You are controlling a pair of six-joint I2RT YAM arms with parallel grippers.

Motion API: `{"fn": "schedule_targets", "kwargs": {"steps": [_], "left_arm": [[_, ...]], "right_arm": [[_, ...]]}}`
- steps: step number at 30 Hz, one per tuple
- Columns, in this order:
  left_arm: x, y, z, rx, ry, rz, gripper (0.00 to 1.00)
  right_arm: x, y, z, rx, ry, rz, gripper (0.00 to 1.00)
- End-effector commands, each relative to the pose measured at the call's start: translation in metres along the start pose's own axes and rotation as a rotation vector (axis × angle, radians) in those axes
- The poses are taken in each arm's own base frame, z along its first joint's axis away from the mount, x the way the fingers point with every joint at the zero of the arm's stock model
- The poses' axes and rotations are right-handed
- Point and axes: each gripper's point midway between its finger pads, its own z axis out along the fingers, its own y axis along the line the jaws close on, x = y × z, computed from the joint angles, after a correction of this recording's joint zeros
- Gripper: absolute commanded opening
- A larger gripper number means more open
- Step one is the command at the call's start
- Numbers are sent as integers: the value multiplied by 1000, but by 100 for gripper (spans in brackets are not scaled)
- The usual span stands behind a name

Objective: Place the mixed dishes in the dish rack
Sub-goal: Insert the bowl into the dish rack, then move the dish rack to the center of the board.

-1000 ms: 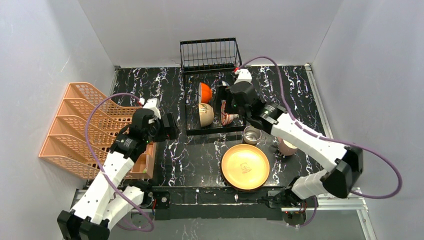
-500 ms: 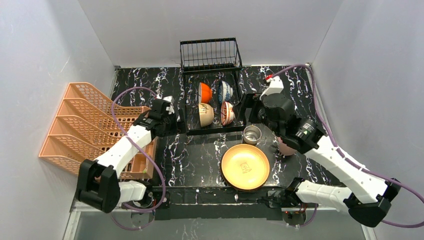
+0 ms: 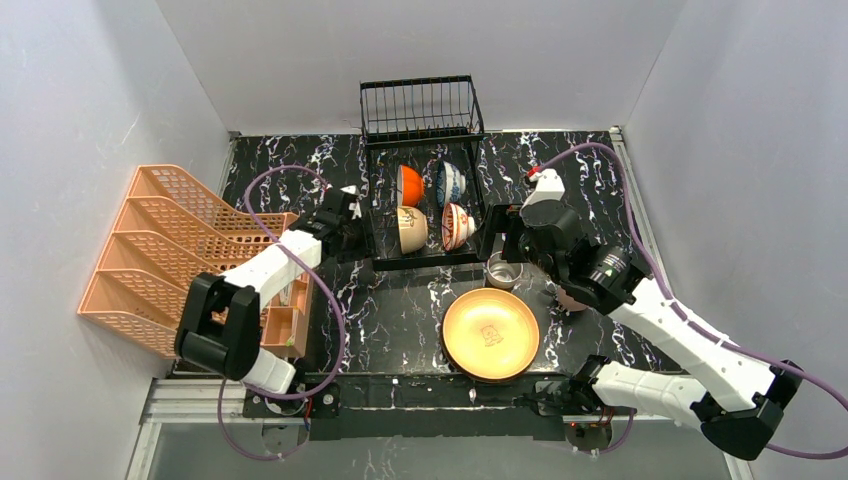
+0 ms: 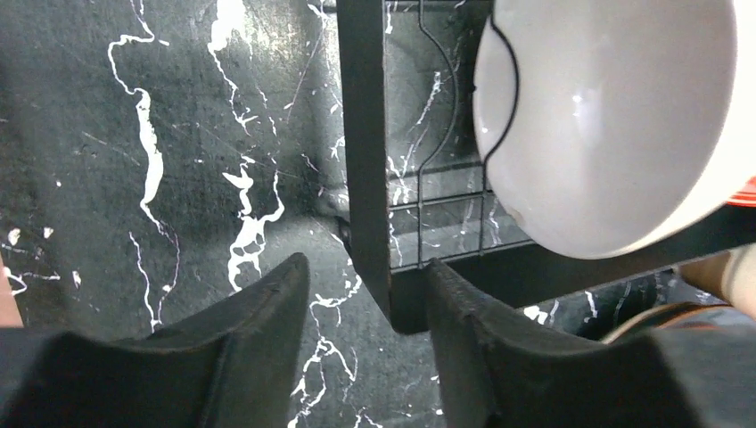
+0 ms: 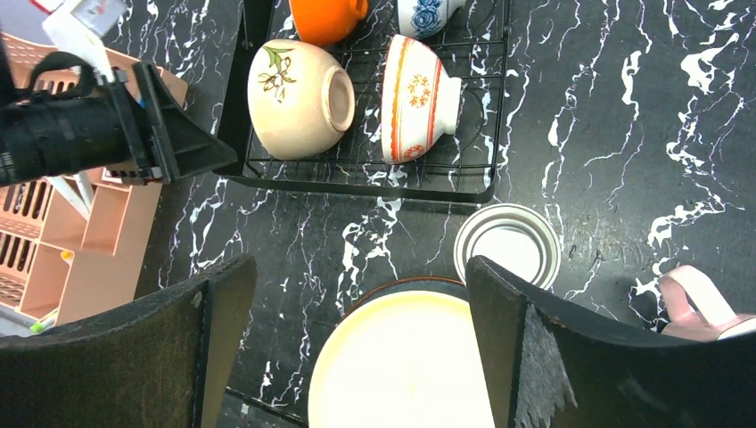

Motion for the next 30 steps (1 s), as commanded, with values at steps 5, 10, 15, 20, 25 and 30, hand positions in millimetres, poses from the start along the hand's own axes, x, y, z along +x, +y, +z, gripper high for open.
{"fn": "schedule_targets", "kwargs": {"steps": [5, 10, 15, 20, 25, 30], "left_arm": [[-5, -6, 13, -18, 6, -13, 23], [-2, -8, 11, -12, 6, 1, 5], [4, -12, 8, -2, 4, -9, 0], [12, -18, 3, 17, -9, -40, 0], [20, -26, 4, 27, -41, -111, 0], [28, -50, 4, 50, -76, -124, 0]], "right_arm": [[3, -1, -2, -10, -11, 29, 95], [10, -3, 2, -3, 6, 28, 95], [17, -9, 9, 34, 21, 15, 95], [27, -20, 16, 97, 51, -3, 95], [41, -20, 23, 99, 103, -10, 95], [53, -17, 29, 88, 144, -16, 94]]}}
